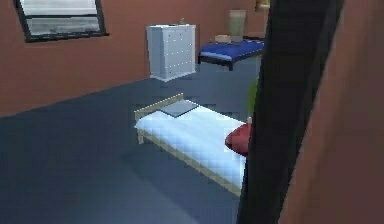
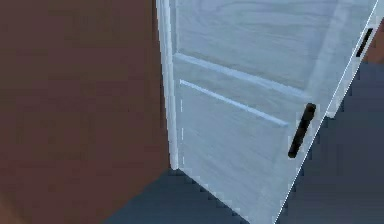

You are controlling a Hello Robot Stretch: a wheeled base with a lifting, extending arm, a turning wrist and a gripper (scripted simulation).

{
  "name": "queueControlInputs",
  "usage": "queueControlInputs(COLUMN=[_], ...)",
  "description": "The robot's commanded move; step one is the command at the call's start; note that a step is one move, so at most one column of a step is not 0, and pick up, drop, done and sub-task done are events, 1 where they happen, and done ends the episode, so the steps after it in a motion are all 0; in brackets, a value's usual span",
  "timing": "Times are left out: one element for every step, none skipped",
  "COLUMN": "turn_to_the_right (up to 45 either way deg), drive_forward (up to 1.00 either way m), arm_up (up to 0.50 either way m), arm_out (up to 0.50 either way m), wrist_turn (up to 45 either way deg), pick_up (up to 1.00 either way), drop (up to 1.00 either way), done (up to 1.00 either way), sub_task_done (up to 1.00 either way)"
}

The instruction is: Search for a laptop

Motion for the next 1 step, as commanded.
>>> queueControlInputs(turn_to_the_right=[0.0], drive_forward=[0.45], arm_up=[0.0], arm_out=[0.0], wrist_turn=[0.0], pick_up=[0.0], drop=[0.0], done=[0.0], sub_task_done=[0.0])
